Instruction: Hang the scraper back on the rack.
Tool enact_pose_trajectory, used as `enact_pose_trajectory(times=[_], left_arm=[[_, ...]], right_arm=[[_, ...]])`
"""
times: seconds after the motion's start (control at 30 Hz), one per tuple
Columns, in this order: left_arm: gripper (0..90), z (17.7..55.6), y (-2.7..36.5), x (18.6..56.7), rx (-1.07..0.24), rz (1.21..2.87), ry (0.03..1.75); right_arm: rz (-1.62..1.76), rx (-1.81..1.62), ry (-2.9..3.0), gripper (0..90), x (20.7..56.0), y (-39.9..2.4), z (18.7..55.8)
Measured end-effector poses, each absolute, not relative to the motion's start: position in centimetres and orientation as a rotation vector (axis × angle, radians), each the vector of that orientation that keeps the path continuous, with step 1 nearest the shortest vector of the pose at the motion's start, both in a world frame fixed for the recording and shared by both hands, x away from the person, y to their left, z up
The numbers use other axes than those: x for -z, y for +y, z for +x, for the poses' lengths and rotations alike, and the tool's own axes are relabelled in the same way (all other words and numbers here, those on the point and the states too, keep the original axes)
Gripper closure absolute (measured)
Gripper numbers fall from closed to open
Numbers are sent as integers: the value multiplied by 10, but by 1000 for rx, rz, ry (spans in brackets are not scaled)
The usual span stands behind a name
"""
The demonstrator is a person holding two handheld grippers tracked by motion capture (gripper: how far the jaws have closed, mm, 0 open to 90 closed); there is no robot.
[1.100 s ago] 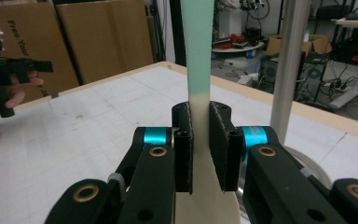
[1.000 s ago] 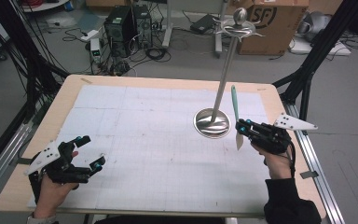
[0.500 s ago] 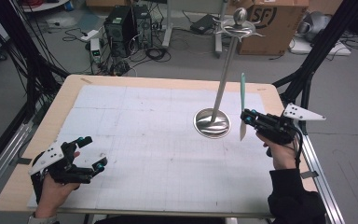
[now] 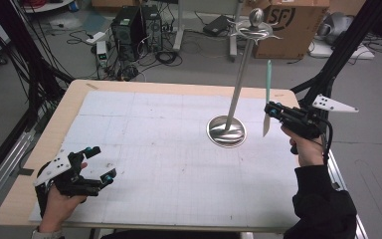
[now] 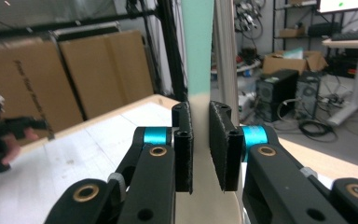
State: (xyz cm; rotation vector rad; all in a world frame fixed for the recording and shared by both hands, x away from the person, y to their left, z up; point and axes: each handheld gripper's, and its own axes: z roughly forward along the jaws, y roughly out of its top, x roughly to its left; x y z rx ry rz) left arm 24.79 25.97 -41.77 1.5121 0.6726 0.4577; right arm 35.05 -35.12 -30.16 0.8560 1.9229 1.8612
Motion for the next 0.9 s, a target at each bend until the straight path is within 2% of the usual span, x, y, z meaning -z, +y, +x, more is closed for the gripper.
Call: enact_pose_trajectory(times=[0.9], left_arm=[[17,247,261,417,-454,1503,683]], right_arm=[[802,-1869,1804,804,269,-356,361]])
